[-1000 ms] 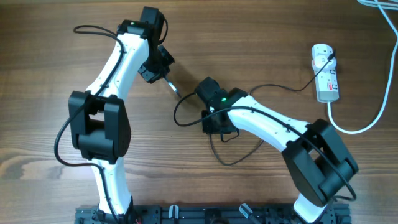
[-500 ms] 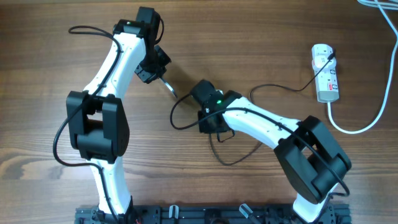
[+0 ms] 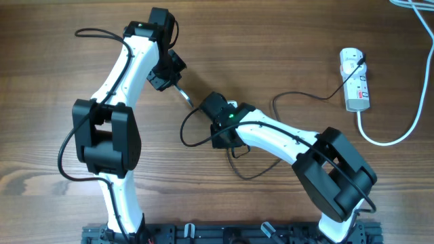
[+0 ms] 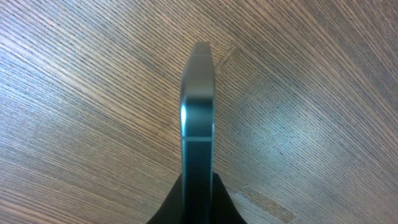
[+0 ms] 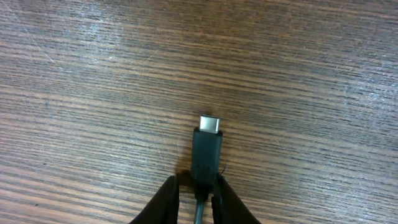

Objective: Plug charger to phone and switch on socket
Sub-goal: 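Grasp the USB-C plug end of the black cable with the right gripper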

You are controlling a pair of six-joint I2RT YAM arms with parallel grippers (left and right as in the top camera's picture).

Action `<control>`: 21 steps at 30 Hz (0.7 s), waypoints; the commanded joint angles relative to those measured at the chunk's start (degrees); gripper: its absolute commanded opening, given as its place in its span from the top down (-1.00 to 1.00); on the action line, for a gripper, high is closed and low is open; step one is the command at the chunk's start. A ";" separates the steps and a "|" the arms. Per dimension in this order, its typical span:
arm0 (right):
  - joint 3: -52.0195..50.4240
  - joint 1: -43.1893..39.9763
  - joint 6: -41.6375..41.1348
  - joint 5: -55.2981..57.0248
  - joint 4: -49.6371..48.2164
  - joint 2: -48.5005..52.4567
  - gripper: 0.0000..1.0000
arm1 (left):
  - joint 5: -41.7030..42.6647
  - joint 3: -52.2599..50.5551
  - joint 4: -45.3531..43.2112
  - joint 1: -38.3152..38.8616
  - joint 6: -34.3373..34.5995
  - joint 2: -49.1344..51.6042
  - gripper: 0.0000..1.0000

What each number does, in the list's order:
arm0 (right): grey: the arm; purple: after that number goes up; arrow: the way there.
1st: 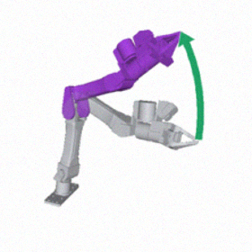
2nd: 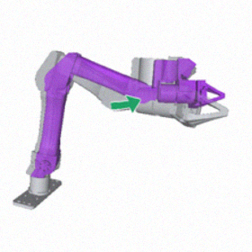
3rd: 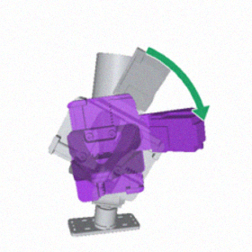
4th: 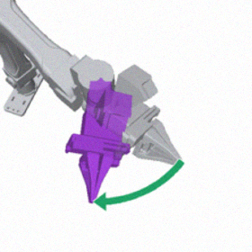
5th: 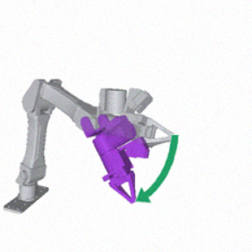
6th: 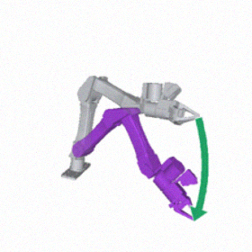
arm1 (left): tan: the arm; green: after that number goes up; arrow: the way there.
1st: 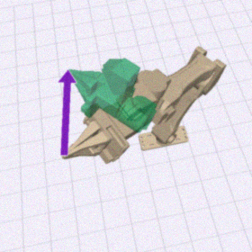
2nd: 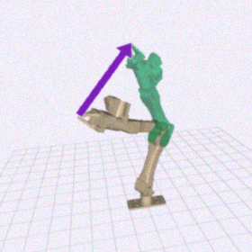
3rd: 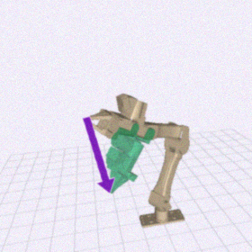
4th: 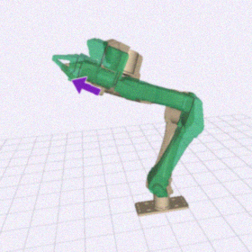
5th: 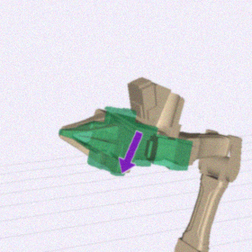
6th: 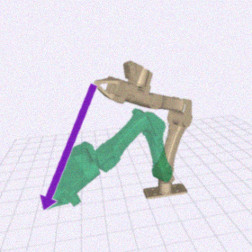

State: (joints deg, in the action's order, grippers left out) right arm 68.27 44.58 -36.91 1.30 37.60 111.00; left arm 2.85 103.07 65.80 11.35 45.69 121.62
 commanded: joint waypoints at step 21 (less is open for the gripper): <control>-0.87 -0.31 -0.50 -1.01 1.75 3.87 0.82 | -0.42 0.00 0.04 -0.07 -0.72 -0.11 0.92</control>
State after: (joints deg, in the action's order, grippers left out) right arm 68.99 44.42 -37.28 1.34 39.70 111.35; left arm 2.85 103.07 65.80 11.35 45.67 121.62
